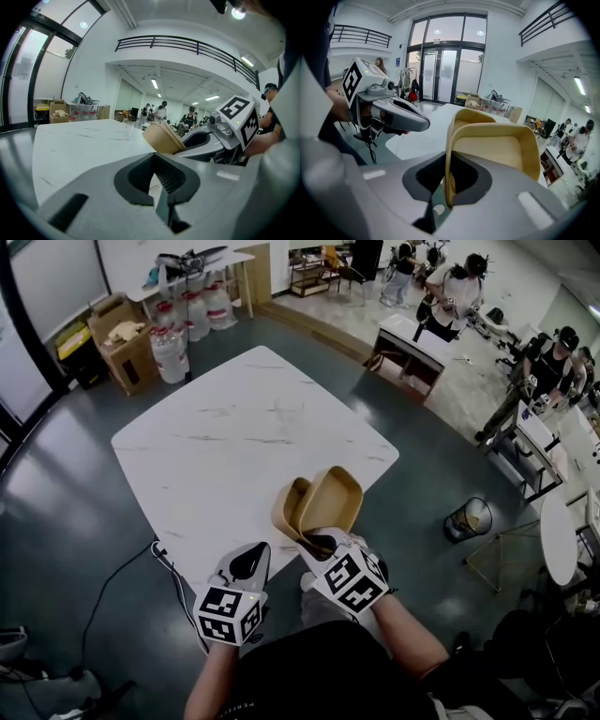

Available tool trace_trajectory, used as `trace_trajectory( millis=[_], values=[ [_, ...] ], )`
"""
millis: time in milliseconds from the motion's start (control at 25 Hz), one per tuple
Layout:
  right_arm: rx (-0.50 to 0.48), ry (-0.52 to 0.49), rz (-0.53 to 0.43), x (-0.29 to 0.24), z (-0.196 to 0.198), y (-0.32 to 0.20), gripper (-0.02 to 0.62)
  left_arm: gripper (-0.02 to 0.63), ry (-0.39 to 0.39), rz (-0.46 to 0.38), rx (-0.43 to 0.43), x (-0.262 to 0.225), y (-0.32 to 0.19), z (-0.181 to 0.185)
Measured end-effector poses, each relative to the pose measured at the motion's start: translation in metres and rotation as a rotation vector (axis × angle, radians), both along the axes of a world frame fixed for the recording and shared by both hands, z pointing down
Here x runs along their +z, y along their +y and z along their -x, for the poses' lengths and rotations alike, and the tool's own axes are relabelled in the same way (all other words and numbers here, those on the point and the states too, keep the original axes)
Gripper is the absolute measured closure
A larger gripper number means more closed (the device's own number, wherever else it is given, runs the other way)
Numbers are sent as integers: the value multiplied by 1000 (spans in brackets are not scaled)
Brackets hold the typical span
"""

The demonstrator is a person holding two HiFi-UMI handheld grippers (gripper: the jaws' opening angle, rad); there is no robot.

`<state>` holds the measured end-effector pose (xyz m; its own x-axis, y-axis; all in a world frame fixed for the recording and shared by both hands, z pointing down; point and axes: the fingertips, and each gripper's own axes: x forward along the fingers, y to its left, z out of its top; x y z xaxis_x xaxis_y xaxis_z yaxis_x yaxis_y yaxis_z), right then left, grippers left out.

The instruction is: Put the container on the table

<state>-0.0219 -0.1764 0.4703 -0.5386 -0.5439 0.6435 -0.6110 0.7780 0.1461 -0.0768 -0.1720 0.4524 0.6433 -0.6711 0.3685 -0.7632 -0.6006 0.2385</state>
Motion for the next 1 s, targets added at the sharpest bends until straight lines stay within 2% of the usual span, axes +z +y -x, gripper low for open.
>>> trace_trajectory(
  millis=[600,1000],
  values=[
    [-84,23,71,16,-44,-95,565,611,-10,29,-42,6,-97,-52],
    [-123,51,109,34,-66,-145,565,611,-9,51,-89,20,-147,-68]
  ],
)
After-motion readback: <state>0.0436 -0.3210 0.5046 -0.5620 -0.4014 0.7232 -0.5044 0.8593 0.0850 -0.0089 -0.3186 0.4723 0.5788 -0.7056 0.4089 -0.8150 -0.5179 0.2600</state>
